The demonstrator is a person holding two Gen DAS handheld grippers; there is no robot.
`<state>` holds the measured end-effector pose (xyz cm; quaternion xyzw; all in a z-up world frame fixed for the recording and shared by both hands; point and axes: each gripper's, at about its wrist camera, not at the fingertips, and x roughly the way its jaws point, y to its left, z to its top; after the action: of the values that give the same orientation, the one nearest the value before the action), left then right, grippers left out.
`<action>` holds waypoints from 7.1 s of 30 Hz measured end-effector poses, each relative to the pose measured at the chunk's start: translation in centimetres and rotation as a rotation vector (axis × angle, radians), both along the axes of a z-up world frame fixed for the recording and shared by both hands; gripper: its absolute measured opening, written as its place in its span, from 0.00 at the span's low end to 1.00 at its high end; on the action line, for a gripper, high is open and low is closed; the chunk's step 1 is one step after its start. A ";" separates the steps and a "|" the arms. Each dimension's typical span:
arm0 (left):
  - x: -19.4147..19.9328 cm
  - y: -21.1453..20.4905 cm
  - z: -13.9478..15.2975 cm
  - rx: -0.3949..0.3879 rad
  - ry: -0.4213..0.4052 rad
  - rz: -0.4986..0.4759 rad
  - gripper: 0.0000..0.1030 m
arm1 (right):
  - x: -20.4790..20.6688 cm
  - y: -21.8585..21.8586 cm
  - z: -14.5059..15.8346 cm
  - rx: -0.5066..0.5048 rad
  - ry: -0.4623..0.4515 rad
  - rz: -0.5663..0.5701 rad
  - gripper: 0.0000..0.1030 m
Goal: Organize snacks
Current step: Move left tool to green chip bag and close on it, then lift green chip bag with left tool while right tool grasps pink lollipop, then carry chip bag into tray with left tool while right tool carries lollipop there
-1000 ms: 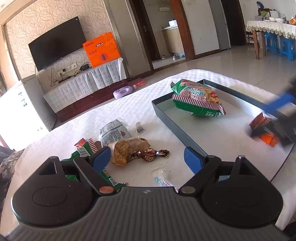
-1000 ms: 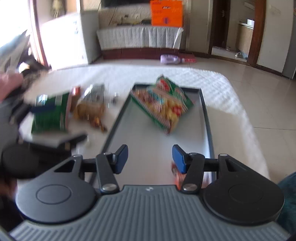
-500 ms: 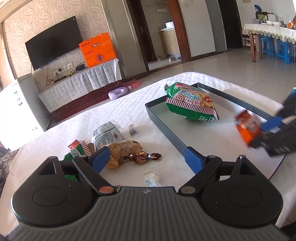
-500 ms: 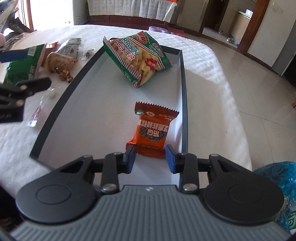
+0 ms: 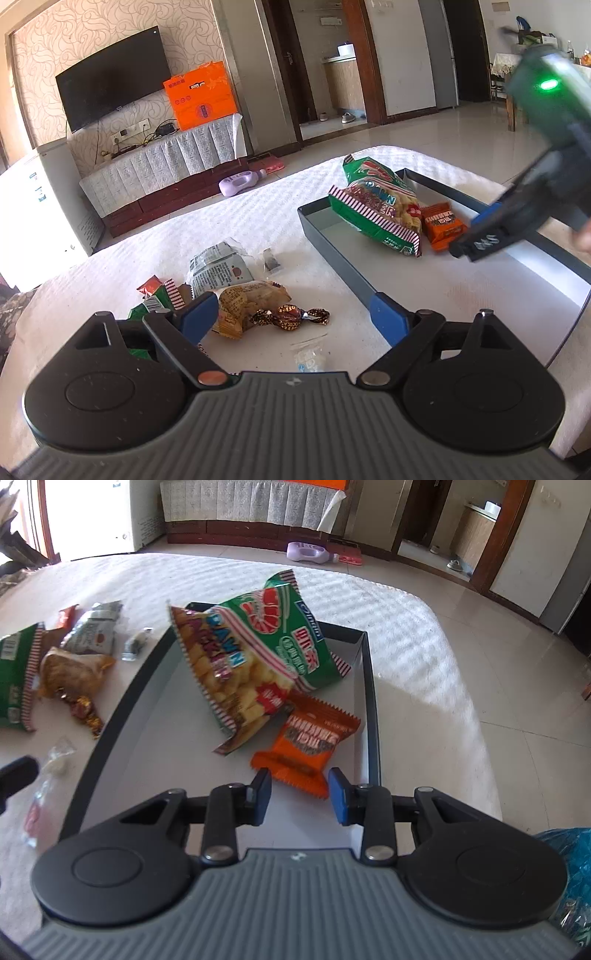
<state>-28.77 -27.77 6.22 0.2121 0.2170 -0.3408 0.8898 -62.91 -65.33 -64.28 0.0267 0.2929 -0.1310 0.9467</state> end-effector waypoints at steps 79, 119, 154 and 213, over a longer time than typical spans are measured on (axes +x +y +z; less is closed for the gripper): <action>6.4 8.3 -2.5 0.188 -0.090 0.030 0.67 | -0.8 17.3 -0.5 0.033 -0.109 0.335 0.24; 5.9 9.2 -2.4 0.109 -0.010 -0.007 0.67 | -0.5 18.1 -0.6 0.057 -0.085 0.349 0.23; 3.5 8.5 2.1 -0.028 -0.083 0.034 0.64 | -6.2 12.1 2.4 0.118 -0.322 0.246 0.16; 0.0 -13.2 -3.7 -0.049 -0.006 -0.384 0.87 | -9.6 1.3 -2.7 0.202 -0.158 0.007 0.16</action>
<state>-28.78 -40.94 2.55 0.2289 0.1617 -0.5091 0.8138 -72.46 -63.98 -66.97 0.1309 0.2293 -0.0950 0.9598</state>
